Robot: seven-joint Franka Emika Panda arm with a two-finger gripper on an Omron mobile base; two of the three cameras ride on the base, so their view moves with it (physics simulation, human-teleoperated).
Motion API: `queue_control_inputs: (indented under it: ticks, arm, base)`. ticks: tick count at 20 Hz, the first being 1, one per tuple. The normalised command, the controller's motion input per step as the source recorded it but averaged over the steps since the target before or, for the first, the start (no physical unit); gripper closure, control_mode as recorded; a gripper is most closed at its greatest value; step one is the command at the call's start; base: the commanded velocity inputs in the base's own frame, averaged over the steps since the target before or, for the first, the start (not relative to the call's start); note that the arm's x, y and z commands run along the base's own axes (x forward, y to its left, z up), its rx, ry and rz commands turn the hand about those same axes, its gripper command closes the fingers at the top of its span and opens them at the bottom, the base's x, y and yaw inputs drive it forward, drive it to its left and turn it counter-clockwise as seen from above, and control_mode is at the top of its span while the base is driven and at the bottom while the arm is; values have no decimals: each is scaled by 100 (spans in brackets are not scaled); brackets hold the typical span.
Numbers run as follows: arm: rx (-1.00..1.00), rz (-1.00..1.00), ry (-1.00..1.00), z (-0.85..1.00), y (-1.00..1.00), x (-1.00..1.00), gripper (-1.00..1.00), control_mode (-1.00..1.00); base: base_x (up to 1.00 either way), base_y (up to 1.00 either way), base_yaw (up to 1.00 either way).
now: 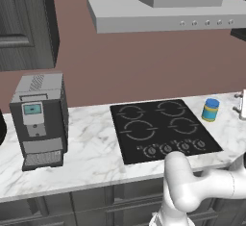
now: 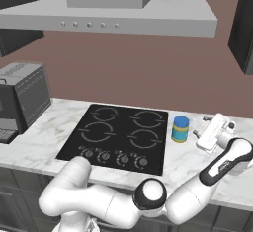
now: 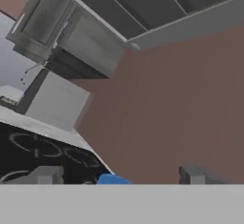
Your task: Collect the turmeric, mayonnaise, and shaker from the cabinet and place them next to the stove.
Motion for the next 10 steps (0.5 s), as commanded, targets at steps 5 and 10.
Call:
queue_control_inputs:
  ticks: [5, 10]
  arm:
    - [-1, -7, -13, 68, 40, -53, -100, -100]
    - [-8, -11, -5, 60, 68, -51, -100, -100]
  base:
    - [0, 0, 0]
    - [0, 0, 0]
